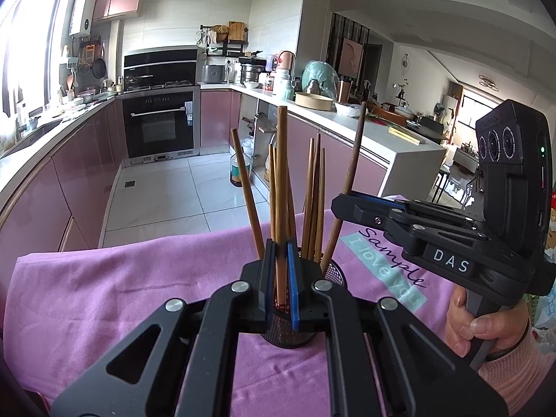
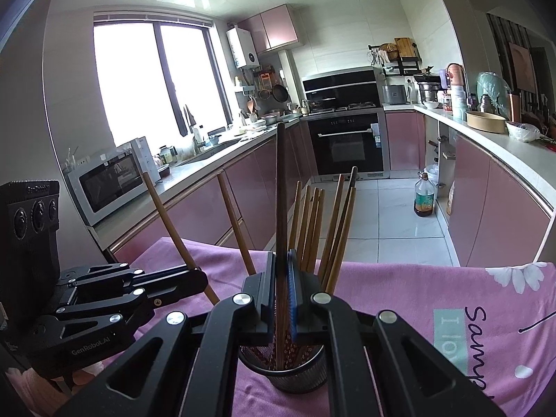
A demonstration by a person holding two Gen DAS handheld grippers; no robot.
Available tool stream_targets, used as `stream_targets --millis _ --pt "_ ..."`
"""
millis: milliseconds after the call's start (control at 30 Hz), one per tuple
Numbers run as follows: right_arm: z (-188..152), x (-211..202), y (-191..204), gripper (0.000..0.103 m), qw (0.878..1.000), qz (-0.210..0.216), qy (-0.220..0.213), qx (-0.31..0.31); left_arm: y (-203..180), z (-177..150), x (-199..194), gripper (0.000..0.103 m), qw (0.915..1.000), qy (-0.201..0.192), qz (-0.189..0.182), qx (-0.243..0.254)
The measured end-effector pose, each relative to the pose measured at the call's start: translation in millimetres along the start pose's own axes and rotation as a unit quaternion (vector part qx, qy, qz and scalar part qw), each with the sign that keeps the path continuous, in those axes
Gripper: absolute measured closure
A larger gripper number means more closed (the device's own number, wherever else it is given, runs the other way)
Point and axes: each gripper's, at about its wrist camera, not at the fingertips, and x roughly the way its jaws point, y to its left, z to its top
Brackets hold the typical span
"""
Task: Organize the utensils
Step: 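Lower both chopsticks into the mesh cup among the others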
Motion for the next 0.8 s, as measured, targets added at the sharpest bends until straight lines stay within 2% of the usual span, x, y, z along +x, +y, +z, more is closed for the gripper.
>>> stream_targets --millis 800 --pt "-4 12 3 0.098 1.000 -0.001 0.014 0.004 7 -2 17 0.095 0.9998 0.017 0.004 -0.001"
